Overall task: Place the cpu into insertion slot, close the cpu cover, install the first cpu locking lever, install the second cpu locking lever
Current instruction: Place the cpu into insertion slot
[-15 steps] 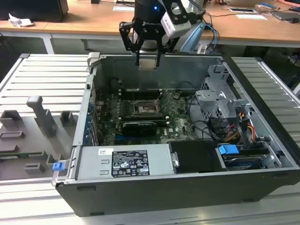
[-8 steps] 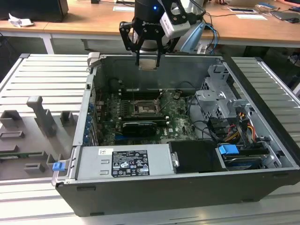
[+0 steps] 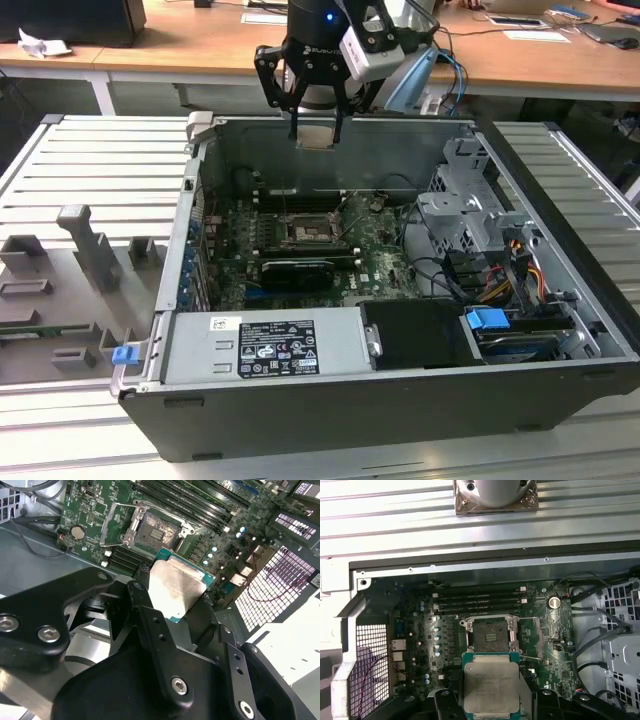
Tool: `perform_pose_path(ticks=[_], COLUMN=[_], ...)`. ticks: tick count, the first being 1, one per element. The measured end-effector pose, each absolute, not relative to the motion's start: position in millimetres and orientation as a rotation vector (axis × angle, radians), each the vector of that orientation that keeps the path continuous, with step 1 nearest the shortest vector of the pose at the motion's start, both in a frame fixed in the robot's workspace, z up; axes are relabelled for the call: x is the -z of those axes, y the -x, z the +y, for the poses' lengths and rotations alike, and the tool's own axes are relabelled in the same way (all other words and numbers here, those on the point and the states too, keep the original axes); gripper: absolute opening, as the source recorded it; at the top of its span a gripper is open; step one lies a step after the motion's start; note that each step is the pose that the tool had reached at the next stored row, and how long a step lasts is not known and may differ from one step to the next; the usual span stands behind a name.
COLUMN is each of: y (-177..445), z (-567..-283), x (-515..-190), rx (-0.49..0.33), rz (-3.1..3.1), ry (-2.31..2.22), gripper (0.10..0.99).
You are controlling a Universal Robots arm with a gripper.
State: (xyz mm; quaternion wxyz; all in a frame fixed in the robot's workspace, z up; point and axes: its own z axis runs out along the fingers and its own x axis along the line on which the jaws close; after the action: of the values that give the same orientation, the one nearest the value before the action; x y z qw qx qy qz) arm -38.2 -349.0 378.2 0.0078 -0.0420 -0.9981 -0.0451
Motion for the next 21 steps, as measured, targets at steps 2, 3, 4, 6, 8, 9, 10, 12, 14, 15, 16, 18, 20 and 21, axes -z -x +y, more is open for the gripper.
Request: perform_pose_path(ticks=[2,3,4,6,8,9,10,12,14,15,16,18,20,21], y=[38.2,38.2,38.2,38.2,38.2,38.2,38.2,38.2,38.2,38.2,38.2,38.2,38.2,38.2], z=[-349.0,-349.0,-349.0,-349.0,-349.0,-349.0,-349.0,-349.0,-349.0,-349.0,-349.0,-349.0,-349.0,-349.0], x=[-378.2,-378.2,-378.2,-378.2,-378.1,-378.1,-378.1,-378.1,-378.1,-378.1,-378.1,-378.0,-378.0,-378.0], rx=[0.141,0.141,0.141,0.141,0.142,0.142,0.142,0.142,0.142,0.142,0.142,0.142,0.142,0.142], rz=[-3.120,-3.120,-3.119,-3.119,-3.118,-3.118,-3.117,-3.116,-3.115,-3.115,-3.114,-3.113,-3.112,-3.111], ry=[0.151,0.162,0.168,0.186,0.204,0.220,0.230,0.251,0.266,0.272,0.283,0.303,0.315,0.326], gripper=[0.537,0.537,0.537,0.537,0.537,0.537,0.537,0.537,0.537,0.537,0.537,0.537,0.537,0.537])
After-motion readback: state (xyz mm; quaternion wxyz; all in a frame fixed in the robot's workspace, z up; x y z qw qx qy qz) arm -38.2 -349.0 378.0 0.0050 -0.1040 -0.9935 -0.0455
